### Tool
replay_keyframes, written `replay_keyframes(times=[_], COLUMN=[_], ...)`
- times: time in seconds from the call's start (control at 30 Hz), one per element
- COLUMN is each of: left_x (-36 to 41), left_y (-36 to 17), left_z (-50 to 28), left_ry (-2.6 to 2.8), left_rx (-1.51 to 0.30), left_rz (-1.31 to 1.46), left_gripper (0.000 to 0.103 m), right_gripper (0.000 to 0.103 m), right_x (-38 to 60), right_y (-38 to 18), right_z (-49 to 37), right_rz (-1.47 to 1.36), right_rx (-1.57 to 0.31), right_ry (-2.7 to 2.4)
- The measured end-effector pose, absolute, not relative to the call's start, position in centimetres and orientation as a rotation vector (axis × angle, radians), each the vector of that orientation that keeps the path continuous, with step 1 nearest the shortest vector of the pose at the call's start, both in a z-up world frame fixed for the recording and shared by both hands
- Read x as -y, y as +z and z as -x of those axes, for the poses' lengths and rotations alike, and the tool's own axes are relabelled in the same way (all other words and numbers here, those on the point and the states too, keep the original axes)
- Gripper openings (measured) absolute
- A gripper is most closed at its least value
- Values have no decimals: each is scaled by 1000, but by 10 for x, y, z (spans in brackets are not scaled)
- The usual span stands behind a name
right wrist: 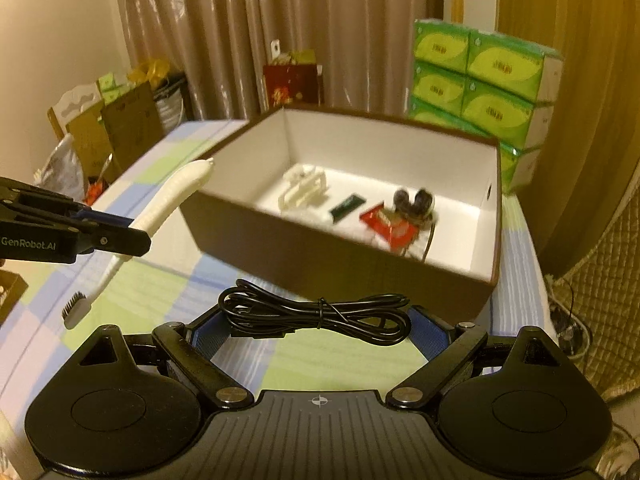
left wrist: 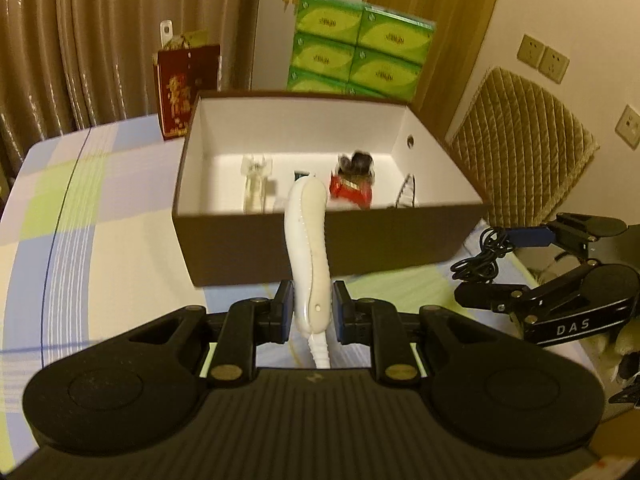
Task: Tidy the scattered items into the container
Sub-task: 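Carry the toothbrush and cable over the box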
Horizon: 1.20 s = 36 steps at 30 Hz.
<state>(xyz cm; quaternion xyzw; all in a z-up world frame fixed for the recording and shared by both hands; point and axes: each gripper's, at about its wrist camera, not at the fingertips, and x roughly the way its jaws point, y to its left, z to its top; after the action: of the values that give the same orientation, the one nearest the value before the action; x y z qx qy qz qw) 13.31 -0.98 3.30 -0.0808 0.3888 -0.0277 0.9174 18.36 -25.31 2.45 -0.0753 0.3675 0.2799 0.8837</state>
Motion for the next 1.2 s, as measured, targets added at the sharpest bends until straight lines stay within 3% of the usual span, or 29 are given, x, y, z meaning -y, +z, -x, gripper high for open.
replay_keyframes(times=[0.63, 1.2], left_x=[-8, -8], left_y=[67, 10], left_z=[-249, -362], left_ry=[-91, -110], left_rx=[-745, -922], left_rz=[188, 211], left_gripper=[16, 16], right_gripper=[91, 91], right_x=[249, 233], right_y=[60, 12], right_z=[-291, -384], right_rz=[110, 203], right_rx=[-688, -799], right_ry=[564, 569])
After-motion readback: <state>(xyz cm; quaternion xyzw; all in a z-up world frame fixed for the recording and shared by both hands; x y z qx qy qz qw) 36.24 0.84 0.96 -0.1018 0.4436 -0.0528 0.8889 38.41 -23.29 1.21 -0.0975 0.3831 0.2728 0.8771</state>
